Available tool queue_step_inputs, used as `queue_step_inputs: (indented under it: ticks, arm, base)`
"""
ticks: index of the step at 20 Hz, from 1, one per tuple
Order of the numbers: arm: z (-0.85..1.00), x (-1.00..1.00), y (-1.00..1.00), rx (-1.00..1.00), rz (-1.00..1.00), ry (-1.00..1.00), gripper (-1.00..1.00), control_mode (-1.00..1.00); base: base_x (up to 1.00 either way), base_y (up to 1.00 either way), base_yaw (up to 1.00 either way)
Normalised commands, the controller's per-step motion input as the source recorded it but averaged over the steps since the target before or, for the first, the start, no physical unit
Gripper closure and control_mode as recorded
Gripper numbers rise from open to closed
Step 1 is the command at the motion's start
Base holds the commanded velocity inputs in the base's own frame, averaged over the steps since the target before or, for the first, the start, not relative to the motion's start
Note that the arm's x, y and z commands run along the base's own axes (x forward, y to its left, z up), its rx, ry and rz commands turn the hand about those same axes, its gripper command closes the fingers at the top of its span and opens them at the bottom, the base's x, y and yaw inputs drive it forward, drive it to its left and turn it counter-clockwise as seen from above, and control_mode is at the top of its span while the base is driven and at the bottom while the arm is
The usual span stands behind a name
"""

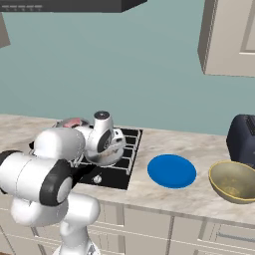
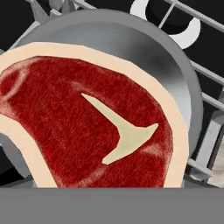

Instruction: Place one of the steaks on the plate and the other in the bowl. Then place the bowl in the fridge.

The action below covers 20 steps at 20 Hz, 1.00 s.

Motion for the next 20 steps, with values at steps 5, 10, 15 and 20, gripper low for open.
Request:
queue_step_inputs:
  ticks: [5, 10, 15, 20]
  arm:
    - [0.91, -0.57, -0.34, 0.0, 0.0, -0.01, 1.0, -1.0]
    - [0.68, -0.47, -0.49, 0.0, -0.09, 0.05, 1.0, -1.0]
    - [0.28, -0.25, -0.8, 0.0, -0.28, 0.16, 1.0, -1.0]
    - [0.09, -0.16, -0.81, 0.0, -0.32, 0.1, 1.0, -1.0]
  base:
    - [0.0, 0.0, 0.0]
    - [0.0, 0.0, 0.0]
    - [0.0, 0.0, 0.0]
    - [0.0, 0.0, 0.0]
